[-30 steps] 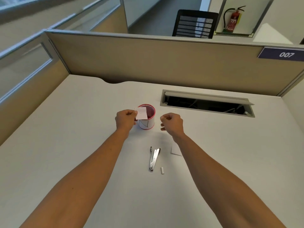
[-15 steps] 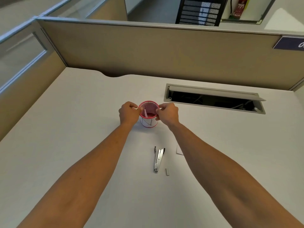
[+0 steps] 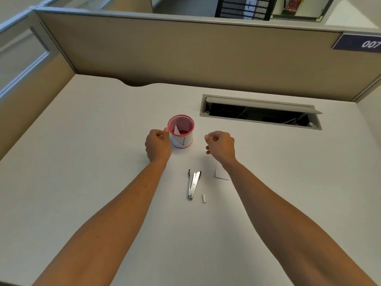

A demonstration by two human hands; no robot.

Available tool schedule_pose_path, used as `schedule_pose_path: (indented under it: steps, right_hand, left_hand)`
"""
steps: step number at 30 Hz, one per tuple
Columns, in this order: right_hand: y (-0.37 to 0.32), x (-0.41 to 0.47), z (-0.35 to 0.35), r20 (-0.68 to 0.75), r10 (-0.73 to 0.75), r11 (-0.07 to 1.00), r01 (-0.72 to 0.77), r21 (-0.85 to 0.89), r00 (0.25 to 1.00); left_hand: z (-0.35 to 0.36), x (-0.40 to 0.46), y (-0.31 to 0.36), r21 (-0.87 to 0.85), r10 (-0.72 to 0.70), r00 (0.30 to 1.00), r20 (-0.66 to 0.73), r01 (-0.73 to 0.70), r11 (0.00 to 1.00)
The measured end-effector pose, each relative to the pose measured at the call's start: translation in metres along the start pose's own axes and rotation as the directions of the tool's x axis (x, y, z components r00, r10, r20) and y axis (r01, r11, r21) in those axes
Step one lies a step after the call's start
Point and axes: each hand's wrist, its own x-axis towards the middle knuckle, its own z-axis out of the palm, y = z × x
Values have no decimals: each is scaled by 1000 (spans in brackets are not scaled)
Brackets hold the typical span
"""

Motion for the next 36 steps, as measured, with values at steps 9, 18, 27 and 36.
schedule_pose_path:
  steps: [9, 18, 27, 36]
  right_hand:
    - [56, -67, -7, 129, 46, 983, -22, -184, 991]
    - [62, -93, 10, 236, 27, 975, 27, -222, 971]
    - [57, -99, 8, 203, -32, 999, 39, -27, 979]
    - [45, -104, 3, 85, -117, 992, 120, -37, 990]
  left_hand:
    - [16, -87, -58, 325, -50, 951, 304, -54, 944]
    - [9, -104, -56, 412, -3, 930, 368, -160, 897]
    - [3, -117, -55, 295, 176, 925, 337, -281, 913]
    - [7, -129, -43, 178, 210, 931, 298, -270, 946]
